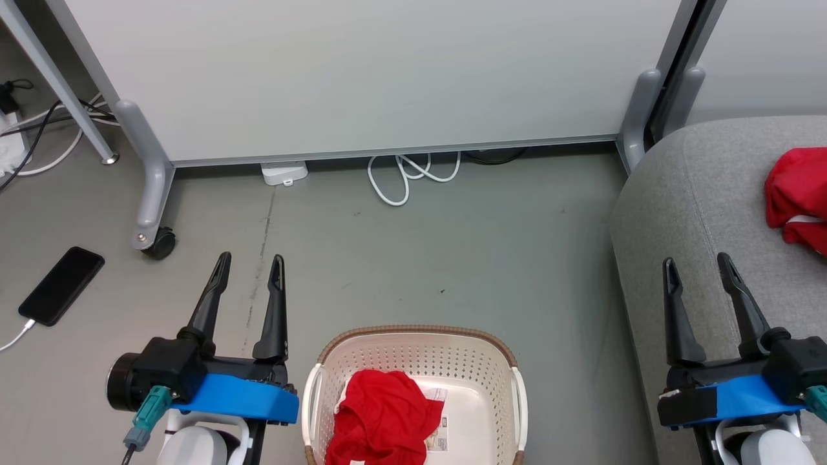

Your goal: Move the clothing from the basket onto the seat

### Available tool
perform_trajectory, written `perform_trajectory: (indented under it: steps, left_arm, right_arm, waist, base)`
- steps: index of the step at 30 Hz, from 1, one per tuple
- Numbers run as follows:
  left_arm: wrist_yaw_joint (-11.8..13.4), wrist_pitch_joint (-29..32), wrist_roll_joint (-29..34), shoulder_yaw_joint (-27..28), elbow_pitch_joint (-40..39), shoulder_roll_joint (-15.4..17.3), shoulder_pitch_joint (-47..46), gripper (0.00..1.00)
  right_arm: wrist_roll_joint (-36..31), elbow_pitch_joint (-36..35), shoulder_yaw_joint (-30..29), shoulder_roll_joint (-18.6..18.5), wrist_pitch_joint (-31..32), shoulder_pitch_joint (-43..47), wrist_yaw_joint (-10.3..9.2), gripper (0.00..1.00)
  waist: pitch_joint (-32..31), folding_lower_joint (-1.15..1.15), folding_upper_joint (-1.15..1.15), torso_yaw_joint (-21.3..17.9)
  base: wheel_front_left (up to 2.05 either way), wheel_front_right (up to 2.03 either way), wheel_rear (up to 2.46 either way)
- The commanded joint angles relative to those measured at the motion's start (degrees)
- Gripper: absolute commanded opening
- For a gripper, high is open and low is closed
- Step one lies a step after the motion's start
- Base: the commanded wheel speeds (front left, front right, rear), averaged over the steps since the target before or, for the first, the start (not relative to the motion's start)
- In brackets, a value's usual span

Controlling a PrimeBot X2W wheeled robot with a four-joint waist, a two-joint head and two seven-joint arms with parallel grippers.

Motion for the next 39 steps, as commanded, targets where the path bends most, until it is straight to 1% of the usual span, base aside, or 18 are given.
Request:
perform_trajectory:
  steps: [1,15,20,24,30,34,39]
  left_arm:
    - [-0.14,-0.15,-0.21,0.24,0.1,0.13,0.08,1.0]
    - [-0.15,-0.15,0.06,0.83,0.17,0.44,0.07,1.0]
    - [-0.15,-0.16,-0.44,-1.82,1.82,1.72,-2.25,1.0]
    - [-0.14,-0.16,-1.39,-5.96,4.49,3.92,-5.65,1.0]
    - [-0.14,-0.16,-3.07,-15.33,11.7,8.46,-12.59,1.0]
    - [-0.14,-0.16,-4.54,-22.19,16.59,10.36,-17.23,1.0]
    - [-0.13,-0.15,-5.89,-31.16,22.86,11.4,-22.99,1.0]
  right_arm:
    - [0.21,0.12,-0.09,0.04,-0.24,0.56,0.03,1.0]
    - [0.38,0.45,0.47,0.05,-0.24,0.15,0.03,1.0]
    - [0.2,0.37,0.59,0.05,-0.24,-0.45,0.03,1.0]
    - [-0.28,-0.02,0.53,0.05,-0.24,-1.59,0.03,1.0]
    - [-1.11,-0.91,1.42,0.03,-0.23,-4.22,0.03,1.0]
    - [-1.72,-1.8,1.85,0.04,-0.24,-6.54,0.03,1.0]
    - [-2.41,-3.15,2.39,0.03,-0.23,-9.79,0.03,1.0]
  waist:
    - [0.02,0.0,0.0,0.05]
    - [-0.09,0.0,0.0,-0.42]
    - [0.5,0.0,0.0,-0.58]
    - [1.48,0.0,0.0,-0.9]
    - [4.12,0.0,0.0,-2.6]
    - [7.07,0.0,0.0,-4.02]
    - [12.2,0.0,0.0,-5.46]
  base:
    - [0.0,0.0,0.0]
    - [0.0,0.0,0.0]
    - [0.0,0.0,0.0]
    - [0.0,0.0,0.0]
    - [0.0,0.0,0.0]
    - [0.0,0.0,0.0]
    - [0.0,0.0,0.0]
